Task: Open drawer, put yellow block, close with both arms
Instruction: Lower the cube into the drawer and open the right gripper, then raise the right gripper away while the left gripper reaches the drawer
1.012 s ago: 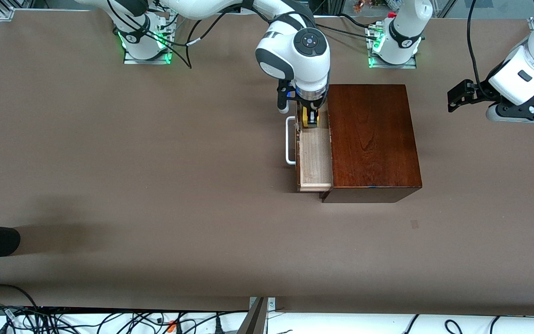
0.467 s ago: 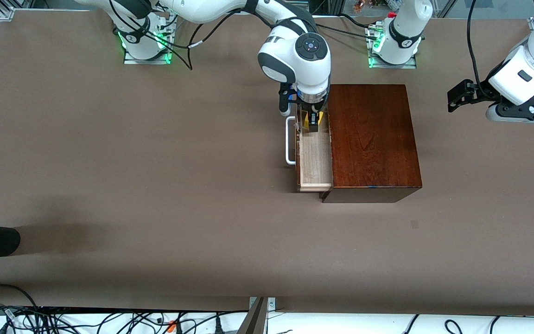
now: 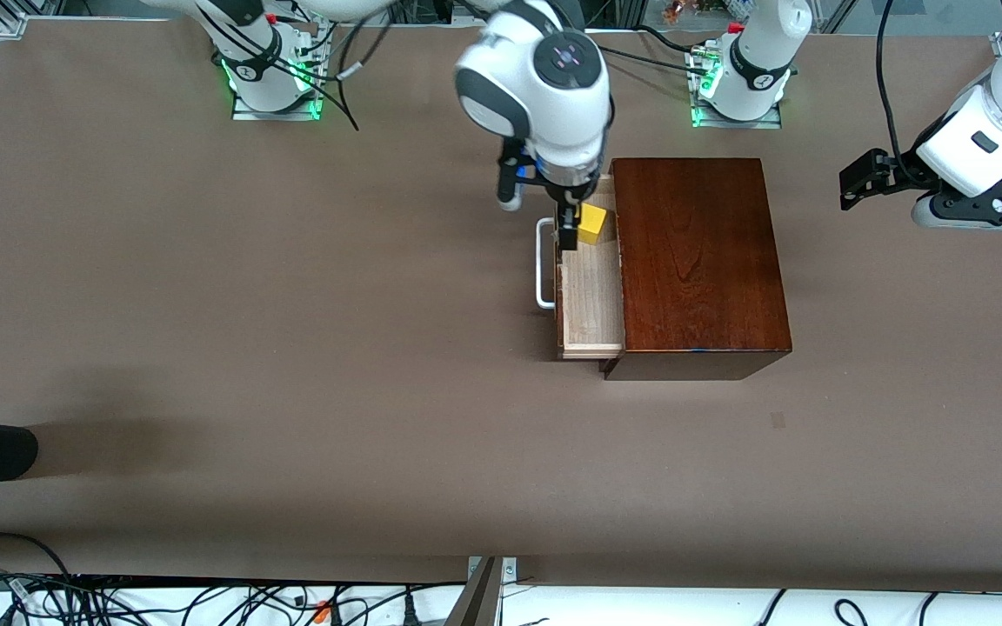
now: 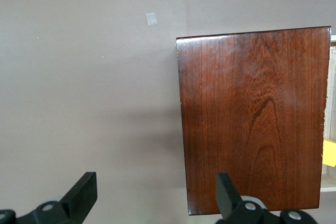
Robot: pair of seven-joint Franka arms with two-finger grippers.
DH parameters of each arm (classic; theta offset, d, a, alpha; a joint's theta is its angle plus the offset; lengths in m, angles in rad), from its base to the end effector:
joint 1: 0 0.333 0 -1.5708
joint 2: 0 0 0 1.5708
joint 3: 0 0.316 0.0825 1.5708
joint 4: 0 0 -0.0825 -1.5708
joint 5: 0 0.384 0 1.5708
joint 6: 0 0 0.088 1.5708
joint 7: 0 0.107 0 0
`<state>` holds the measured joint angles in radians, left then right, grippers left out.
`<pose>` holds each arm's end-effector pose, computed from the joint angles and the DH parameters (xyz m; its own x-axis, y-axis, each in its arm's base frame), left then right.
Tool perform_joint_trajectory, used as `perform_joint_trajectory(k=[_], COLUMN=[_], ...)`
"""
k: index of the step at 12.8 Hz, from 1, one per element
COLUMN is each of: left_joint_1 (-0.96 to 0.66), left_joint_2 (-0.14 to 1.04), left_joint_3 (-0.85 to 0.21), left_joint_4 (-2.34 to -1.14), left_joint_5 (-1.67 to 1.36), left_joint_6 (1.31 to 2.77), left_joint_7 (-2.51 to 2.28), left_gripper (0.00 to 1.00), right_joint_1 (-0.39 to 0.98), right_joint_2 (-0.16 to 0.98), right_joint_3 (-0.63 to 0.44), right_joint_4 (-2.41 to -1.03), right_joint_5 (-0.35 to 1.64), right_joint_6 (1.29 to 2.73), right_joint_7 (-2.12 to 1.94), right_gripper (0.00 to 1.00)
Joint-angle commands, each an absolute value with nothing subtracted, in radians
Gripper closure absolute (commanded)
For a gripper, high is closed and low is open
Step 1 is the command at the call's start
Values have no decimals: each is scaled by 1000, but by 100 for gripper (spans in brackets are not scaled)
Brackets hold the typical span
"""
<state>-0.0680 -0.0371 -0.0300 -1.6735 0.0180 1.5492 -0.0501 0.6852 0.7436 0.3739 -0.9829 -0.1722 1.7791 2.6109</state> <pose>0.5352 -0.0509 0.5947 0.9952 -0.0470 -0.0860 -0.0492 -0.9985 -0.0234 0.4671 0.5968 0.4502 -0.0576 -0.9913 -0.1184 -0.9982 0.0554 0.0218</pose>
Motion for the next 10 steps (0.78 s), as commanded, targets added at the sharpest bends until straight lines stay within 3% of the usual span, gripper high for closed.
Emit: perform_joint_trajectory(k=[1,6,10], left_joint_1=[-69,-98,-245], left_joint_2=[-48,-28,70], left_joint_3=[-34,-35,-40], left_joint_4=[-1667,-1664,-1642], left_joint_5=[28,-49,-110], left_joint_6=[1532,1433,1391], left_joint_7=[-41,-41,174], left_gripper=[0,0,0], right_joint_1=[592,410,374], right_joint_2=[628,484,293], right_joint_3=[393,371,166], right_joint_4=[-1002,-1029,-1230], right_joint_5=[-112,-112,-107], right_joint_6=[1618,1336,1333], right_joint_7=[2406,1804,1313], right_gripper=[0,0,0])
